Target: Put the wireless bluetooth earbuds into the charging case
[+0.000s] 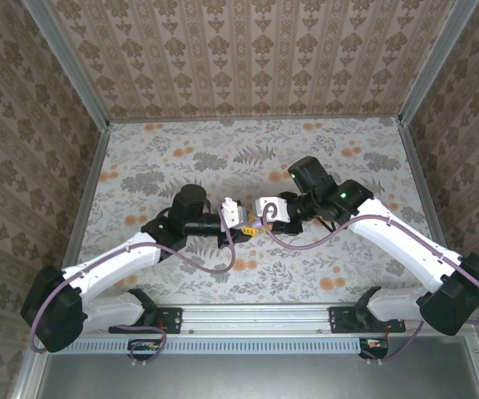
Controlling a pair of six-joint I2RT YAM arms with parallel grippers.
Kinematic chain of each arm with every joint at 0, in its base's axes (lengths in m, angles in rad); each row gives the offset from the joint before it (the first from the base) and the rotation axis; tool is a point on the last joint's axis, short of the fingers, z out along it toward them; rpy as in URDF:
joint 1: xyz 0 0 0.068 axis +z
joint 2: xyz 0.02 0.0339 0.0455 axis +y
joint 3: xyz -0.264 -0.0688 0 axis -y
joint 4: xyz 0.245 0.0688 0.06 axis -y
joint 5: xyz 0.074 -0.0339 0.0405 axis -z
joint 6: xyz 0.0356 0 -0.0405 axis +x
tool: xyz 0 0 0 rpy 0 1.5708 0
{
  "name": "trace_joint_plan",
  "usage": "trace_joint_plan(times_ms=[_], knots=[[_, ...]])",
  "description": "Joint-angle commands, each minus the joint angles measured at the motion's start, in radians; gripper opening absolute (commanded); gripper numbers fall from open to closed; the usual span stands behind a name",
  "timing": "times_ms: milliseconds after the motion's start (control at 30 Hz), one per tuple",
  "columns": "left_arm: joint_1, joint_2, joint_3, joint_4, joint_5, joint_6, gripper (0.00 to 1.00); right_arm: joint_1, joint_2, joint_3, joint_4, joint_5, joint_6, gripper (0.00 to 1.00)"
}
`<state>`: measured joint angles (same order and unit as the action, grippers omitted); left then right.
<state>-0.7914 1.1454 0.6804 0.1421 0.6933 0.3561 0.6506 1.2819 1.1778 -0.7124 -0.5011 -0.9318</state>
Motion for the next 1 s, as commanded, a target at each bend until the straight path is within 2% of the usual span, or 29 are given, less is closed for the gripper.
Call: trace_joint_plan(times_ms=[0, 67, 133, 200, 367, 500, 733, 967], knots=[[-0.011, -0.007, -0.011, 0.086, 0.029, -0.035, 0.21, 0.004, -0.018, -0.024, 0.041, -0.011, 0.002, 0.25], [-0.009, -0.012, -0.021, 0.108, 0.036, -0.049, 0.21, 0.000, -0.043, -0.048, 0.070, -0.008, 0.019, 0.32], [-0.008, -0.015, -0.034, 0.140, 0.041, -0.070, 0.20, -0.020, -0.079, -0.090, 0.136, -0.015, 0.066, 0.47], [-0.005, -0.014, -0.051, 0.195, 0.064, -0.098, 0.20, -0.071, -0.137, -0.151, 0.239, -0.082, 0.137, 0.55], [0.001, 0.005, -0.062, 0.281, 0.118, -0.156, 0.20, -0.190, -0.225, -0.259, 0.398, -0.333, 0.269, 0.55], [0.001, 0.016, -0.080, 0.371, 0.132, -0.194, 0.20, -0.213, -0.229, -0.279, 0.436, -0.439, 0.315, 0.54], [0.003, 0.023, -0.093, 0.428, 0.131, -0.223, 0.19, -0.218, -0.194, -0.246, 0.406, -0.516, 0.319, 0.53], [0.005, 0.025, -0.094, 0.458, 0.137, -0.241, 0.19, -0.218, -0.160, -0.221, 0.367, -0.536, 0.309, 0.41]])
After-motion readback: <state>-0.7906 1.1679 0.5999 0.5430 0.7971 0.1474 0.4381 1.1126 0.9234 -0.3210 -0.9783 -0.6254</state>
